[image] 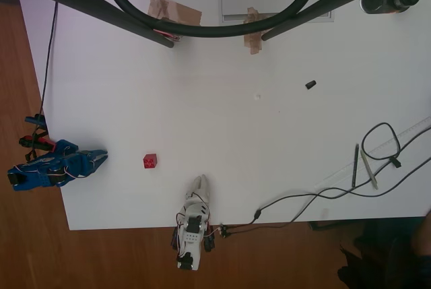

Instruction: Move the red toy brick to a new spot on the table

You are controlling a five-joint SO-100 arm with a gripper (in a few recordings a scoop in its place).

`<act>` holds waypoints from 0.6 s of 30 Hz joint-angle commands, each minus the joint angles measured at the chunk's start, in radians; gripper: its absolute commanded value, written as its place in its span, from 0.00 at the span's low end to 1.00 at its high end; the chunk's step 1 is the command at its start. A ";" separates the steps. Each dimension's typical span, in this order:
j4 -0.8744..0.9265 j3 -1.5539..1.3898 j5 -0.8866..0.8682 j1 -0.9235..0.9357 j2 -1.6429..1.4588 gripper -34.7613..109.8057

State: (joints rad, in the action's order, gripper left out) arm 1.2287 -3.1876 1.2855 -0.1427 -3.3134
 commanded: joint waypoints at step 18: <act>-0.021 -0.032 -0.081 0.015 -0.026 0.24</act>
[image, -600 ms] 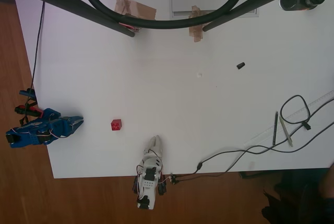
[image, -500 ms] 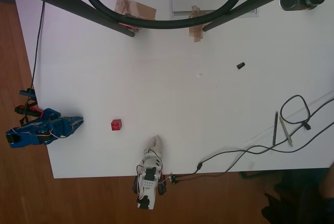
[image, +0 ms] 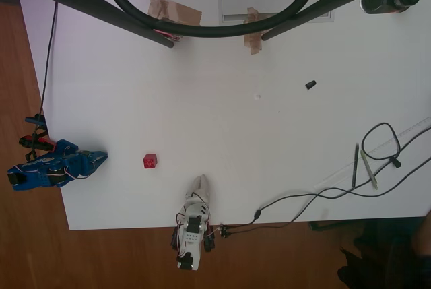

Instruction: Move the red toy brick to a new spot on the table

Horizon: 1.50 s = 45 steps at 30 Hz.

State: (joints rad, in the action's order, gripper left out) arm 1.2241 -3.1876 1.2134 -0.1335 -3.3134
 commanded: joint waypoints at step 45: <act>-0.222 0.264 0.146 0.089 0.350 0.24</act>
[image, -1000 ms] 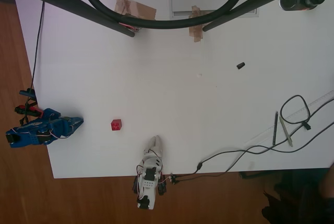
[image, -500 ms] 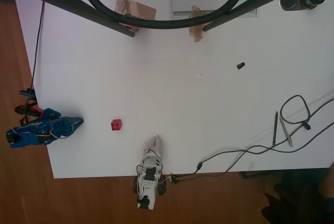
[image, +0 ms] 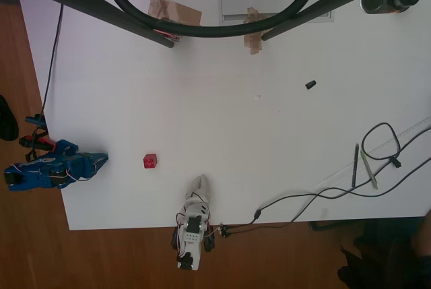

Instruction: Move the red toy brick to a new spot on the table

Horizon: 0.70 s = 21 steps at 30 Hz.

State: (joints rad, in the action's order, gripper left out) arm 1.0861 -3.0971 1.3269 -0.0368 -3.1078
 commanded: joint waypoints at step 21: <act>-0.623 0.730 0.328 0.074 0.966 0.45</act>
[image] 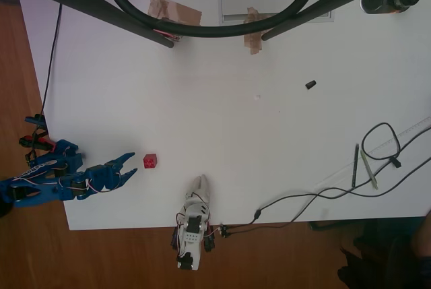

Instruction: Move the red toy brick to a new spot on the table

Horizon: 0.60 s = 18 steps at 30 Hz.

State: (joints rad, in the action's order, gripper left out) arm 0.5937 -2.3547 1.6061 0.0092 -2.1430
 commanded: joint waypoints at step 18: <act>-0.483 -0.129 0.023 0.052 0.225 0.47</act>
State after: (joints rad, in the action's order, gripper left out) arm 0.1657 -2.4912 1.6460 0.0629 -1.9205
